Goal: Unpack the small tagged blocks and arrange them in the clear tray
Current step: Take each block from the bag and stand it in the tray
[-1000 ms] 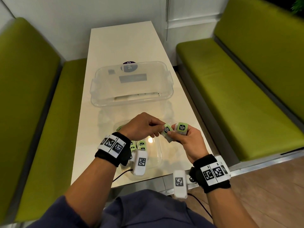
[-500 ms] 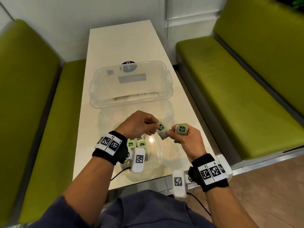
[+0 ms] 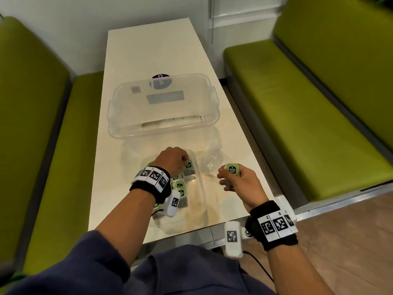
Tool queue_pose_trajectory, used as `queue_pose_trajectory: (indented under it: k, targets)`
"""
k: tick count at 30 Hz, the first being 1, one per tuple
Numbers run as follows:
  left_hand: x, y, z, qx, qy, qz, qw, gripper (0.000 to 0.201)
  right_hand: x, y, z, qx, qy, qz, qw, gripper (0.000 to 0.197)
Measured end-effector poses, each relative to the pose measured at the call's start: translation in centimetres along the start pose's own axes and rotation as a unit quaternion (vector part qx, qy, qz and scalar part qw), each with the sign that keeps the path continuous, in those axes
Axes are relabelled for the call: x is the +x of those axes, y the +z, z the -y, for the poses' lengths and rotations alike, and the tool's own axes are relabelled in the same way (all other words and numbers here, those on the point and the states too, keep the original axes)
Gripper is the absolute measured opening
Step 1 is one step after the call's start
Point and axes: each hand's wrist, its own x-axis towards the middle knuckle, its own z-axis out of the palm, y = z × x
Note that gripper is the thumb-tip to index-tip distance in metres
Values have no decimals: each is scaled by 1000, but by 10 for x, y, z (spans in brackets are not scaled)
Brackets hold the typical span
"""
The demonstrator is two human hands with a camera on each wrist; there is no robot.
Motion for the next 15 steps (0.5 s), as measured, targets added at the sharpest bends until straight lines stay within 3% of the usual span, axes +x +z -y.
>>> queue_pose_trajectory:
  k: [6,15]
  targets:
    - [13,17,-3,42,-9,-21,999,26,-2,-7,-3,14,17,7,1000,21]
    - [13,17,-3,50,-13,-46,998,31,-9,-8,-6,8,41,78,996,29]
